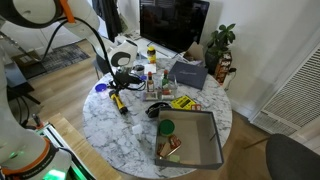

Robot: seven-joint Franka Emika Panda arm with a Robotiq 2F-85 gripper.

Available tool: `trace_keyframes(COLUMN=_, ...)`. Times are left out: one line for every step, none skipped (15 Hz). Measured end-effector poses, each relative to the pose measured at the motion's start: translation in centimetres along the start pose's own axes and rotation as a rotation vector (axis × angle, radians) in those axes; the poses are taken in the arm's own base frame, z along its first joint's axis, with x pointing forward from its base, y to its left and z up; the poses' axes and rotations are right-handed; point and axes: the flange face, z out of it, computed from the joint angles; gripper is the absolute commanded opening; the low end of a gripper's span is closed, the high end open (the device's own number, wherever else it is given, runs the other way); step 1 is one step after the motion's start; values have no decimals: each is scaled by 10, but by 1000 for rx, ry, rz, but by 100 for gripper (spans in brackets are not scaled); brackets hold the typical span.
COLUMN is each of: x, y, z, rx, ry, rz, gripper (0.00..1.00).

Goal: Turn on the torch light

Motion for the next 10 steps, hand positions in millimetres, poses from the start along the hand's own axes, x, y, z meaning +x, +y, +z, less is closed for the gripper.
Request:
trace_keyframes(x=-6, y=-3, z=-8, rx=-3, ry=7, rz=11, gripper=49)
trace_keyframes(x=-12, y=-8, z=-18, rx=-5, ry=14, rz=22, gripper=56)
trace_keyframes(x=-17, y=-12, z=-28, rx=-11, ry=24, rz=35, gripper=62)
trace_keyframes(x=-22, y=-18, z=-38, rx=-17, ry=38, rz=50, gripper=71)
trace_keyframes(x=-26, y=-23, z=-49, rx=-24, ry=55, rz=66, gripper=78)
trace_keyframes(x=-28, y=-30, z=-59, rx=-32, ry=74, rz=79, gripper=87)
trace_keyframes(x=-28, y=-37, z=-68, rx=-38, ry=92, rz=96, gripper=93)
trace_keyframes(x=-28, y=-45, z=-77, rx=-43, ry=110, rz=118, gripper=99)
trace_keyframes(x=-27, y=-52, z=-85, rx=-50, ry=132, rz=139, gripper=100)
trace_keyframes(x=-26, y=-60, z=-93, rx=-55, ry=155, rz=164, gripper=100)
